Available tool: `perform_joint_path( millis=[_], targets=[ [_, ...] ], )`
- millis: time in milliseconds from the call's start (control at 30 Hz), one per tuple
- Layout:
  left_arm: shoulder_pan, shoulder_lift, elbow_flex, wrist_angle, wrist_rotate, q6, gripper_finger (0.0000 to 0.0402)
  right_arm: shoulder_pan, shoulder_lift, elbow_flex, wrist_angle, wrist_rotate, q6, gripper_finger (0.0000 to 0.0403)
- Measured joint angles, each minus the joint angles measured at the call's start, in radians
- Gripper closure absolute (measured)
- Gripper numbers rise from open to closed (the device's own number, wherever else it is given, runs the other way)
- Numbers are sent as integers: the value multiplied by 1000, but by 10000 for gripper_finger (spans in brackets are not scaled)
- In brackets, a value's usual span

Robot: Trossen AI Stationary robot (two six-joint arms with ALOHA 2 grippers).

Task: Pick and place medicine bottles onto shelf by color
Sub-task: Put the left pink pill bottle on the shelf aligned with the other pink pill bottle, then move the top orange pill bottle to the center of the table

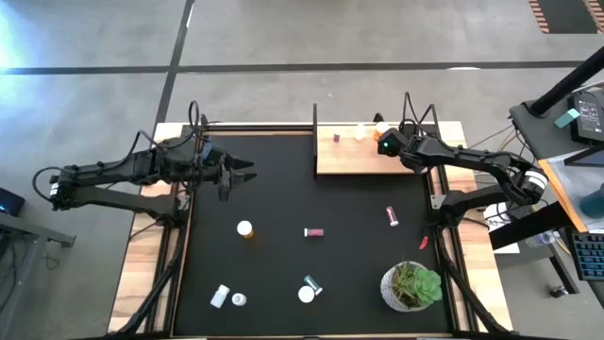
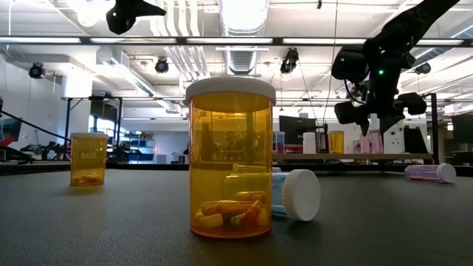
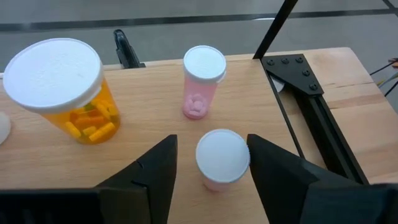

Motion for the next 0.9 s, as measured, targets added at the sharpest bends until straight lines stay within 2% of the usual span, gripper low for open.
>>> perform_joint_path(
  millis=[267,467,633,900],
  targets=[
    [0,0,0,0,0,-1,212,0,-9,12,-7,-1,14,218],
    [0,0,0,-1,0,-1,212,0,-12,68,-17,10,-20,220],
    [0,0,0,-2,0,-1,212,0,-12,114,-90,52,-36,220],
    [0,0,0,-2,0,-1,212,1,-12,195,-108,25,-74,220]
  ],
)
